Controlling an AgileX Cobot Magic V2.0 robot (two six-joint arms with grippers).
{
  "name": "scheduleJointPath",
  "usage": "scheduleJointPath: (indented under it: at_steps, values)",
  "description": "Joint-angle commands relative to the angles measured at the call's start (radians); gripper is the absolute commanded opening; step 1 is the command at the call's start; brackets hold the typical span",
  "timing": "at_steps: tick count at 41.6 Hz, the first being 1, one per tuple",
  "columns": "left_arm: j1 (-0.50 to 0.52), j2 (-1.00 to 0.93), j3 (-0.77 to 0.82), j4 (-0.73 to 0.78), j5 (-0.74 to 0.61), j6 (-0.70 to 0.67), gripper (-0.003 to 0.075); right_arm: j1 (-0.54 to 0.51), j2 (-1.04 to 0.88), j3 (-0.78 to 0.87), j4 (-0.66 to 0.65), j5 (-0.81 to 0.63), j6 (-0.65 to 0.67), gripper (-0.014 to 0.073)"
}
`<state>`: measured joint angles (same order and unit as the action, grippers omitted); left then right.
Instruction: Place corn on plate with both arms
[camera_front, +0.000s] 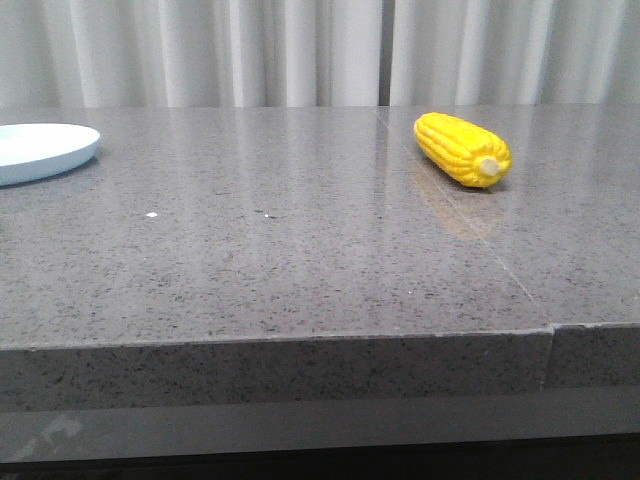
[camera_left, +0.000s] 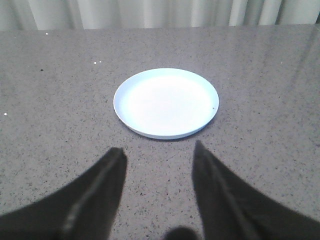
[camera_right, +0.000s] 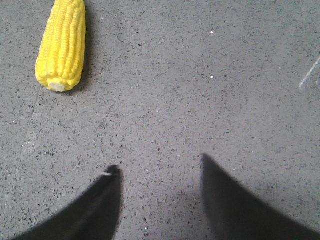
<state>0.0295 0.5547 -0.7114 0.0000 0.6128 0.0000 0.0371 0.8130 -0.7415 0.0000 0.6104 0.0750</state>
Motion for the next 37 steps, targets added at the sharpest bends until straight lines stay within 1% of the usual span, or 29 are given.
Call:
scheduleJointPath:
  at_steps: [1,3,15,26,29,34,37]
  values:
    - [-0.001,0.025,-0.027,0.0,-0.052,0.0,0.0525,-0.004,-0.002,-0.034,-0.019,-0.053,-0.01,0.058]
    - [-0.001,0.041,-0.027,0.0,-0.039,0.0,0.0547,-0.004,-0.002,-0.034,-0.019,-0.053,-0.01,0.0584]
    - [-0.001,0.178,-0.121,0.033,0.08,0.0,0.0546,-0.004,-0.002,-0.034,-0.019,-0.053,-0.01,0.0581]
    - [0.001,0.408,-0.28,0.057,0.227,0.007,0.0547,-0.004,-0.002,-0.034,-0.019,-0.053,-0.01,0.0581]
    - [0.003,0.474,-0.327,0.057,0.23,0.021,0.0547,-0.004,-0.002,-0.034,-0.019,-0.053,-0.01,0.0581]
    - [0.054,0.587,-0.41,0.031,0.223,0.031,0.0547,-0.004,-0.002,-0.034,-0.019,-0.053,-0.01,0.0581]
    - [0.104,0.652,-0.459,-0.05,0.217,0.093,0.0547,-0.004,-0.002,-0.034,-0.019,-0.053,-0.01,0.0581]
